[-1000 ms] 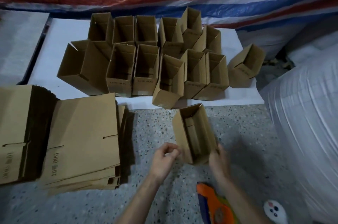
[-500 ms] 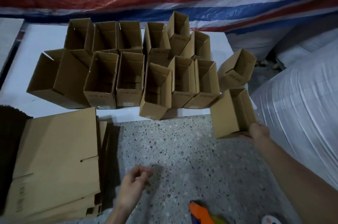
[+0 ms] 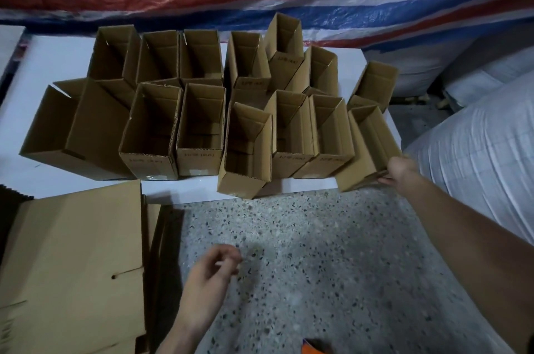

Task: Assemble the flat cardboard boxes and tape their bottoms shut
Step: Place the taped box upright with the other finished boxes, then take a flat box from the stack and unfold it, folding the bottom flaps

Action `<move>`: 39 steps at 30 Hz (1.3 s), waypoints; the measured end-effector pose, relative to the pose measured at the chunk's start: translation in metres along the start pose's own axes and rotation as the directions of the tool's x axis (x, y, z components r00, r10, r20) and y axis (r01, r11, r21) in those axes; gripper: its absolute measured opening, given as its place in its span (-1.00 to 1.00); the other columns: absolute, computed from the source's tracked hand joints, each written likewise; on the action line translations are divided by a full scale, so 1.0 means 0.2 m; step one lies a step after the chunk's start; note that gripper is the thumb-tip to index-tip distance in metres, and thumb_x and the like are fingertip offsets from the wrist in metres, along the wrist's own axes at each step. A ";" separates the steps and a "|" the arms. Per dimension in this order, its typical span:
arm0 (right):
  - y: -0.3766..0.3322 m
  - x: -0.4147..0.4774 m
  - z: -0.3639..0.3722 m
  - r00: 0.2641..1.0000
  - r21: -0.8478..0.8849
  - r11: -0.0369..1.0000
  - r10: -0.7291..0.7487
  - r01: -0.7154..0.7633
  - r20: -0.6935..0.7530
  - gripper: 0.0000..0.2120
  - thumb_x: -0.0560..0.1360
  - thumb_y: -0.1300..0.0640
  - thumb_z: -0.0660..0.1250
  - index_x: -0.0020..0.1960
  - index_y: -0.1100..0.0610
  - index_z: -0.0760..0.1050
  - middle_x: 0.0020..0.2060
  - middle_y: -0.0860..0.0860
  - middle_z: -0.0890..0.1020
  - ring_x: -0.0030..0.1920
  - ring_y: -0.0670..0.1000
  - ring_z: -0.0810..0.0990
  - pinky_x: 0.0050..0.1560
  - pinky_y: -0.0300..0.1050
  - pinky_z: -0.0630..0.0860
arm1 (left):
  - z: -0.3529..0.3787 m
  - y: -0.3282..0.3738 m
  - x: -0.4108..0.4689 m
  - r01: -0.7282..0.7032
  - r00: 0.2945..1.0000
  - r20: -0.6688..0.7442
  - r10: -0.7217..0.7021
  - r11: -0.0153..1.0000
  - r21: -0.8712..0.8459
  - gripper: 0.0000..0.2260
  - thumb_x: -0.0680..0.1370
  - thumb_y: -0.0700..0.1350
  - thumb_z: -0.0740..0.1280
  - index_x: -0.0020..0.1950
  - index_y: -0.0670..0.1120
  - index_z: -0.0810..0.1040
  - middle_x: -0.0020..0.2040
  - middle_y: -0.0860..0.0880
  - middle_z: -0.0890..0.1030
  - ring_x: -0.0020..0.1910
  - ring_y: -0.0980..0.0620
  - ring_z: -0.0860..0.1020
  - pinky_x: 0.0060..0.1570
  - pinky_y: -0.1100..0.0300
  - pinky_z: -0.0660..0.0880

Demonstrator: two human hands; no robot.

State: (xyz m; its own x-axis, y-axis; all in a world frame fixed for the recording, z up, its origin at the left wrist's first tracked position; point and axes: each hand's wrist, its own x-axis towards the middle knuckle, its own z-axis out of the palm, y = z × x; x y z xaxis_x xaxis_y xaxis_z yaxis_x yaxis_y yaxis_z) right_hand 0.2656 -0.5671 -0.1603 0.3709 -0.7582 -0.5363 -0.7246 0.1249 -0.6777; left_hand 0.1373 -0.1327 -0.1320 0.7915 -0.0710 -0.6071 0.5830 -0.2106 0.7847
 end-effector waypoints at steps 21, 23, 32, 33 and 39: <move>0.23 -0.82 0.13 0.779 -0.070 0.783 -0.623 0.619 -0.072 -0.55 0.59 0.15 0.32 0.46 0.03 0.32 0.39 0.00 0.43 0.30 -0.04 0.44 0.11 -0.26 0.44 | -0.13 0.20 -0.05 -0.334 0.931 -0.132 0.341 0.940 0.072 -0.88 0.57 -0.05 0.41 0.08 0.12 0.61 -0.03 0.11 0.65 -0.01 0.11 0.62 -0.04 0.24 0.59; 0.41 -1.03 0.16 0.746 -0.019 0.747 -0.663 0.665 0.061 -0.63 0.59 0.21 0.33 0.37 0.05 0.41 0.29 -0.03 0.50 0.22 -0.07 0.48 0.09 -0.24 0.46 | -0.22 0.09 -0.10 -0.312 0.918 -0.191 0.346 0.931 0.189 -0.78 0.56 -0.08 0.42 0.19 0.11 0.59 0.10 0.14 0.62 0.12 0.12 0.58 0.10 0.14 0.56; 1.03 -1.67 0.21 0.657 0.044 0.808 -0.508 0.588 0.557 -0.74 0.60 0.24 0.34 0.07 -0.15 0.50 0.07 -0.16 0.63 0.02 -0.26 0.60 -0.02 -0.36 0.54 | -0.60 -0.41 -0.22 0.163 0.982 -0.189 0.000 0.505 0.847 -0.10 0.47 0.17 0.46 0.57 0.38 -0.13 0.62 -0.01 -0.34 0.58 -0.28 -0.26 0.48 -0.38 -0.18; 1.07 -1.71 0.20 0.653 0.036 0.816 -0.487 0.576 0.580 -0.76 0.60 0.22 0.33 0.07 -0.14 0.51 0.08 -0.16 0.63 0.01 -0.27 0.60 -0.06 -0.40 0.53 | -0.61 -0.45 -0.24 0.170 0.982 -0.187 -0.016 0.500 0.849 -0.14 0.49 0.18 0.43 0.58 0.36 -0.10 0.63 -0.04 -0.30 0.58 -0.32 -0.22 0.48 -0.42 -0.10; 1.17 -1.88 0.08 0.631 0.049 0.797 -0.512 0.601 0.583 -0.77 0.59 0.24 0.35 0.02 -0.11 0.56 -0.02 -0.17 0.67 -0.05 -0.22 0.65 -0.11 -0.36 0.55 | -0.54 -0.48 -0.31 0.186 0.961 -0.259 0.099 0.464 0.866 -0.27 0.50 0.27 0.36 0.52 0.09 0.07 0.58 -0.12 0.08 0.52 -0.37 0.15 0.38 -0.40 0.26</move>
State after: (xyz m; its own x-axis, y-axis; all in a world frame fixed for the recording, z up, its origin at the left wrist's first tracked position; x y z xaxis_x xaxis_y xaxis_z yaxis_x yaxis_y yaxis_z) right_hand -0.0350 -0.2435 -0.1257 0.9435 -0.1691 -0.2851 -0.3264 -0.3250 -0.8876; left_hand 0.0519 -0.0026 -0.1557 0.8655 0.1639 -0.4733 0.2587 -0.9554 0.1423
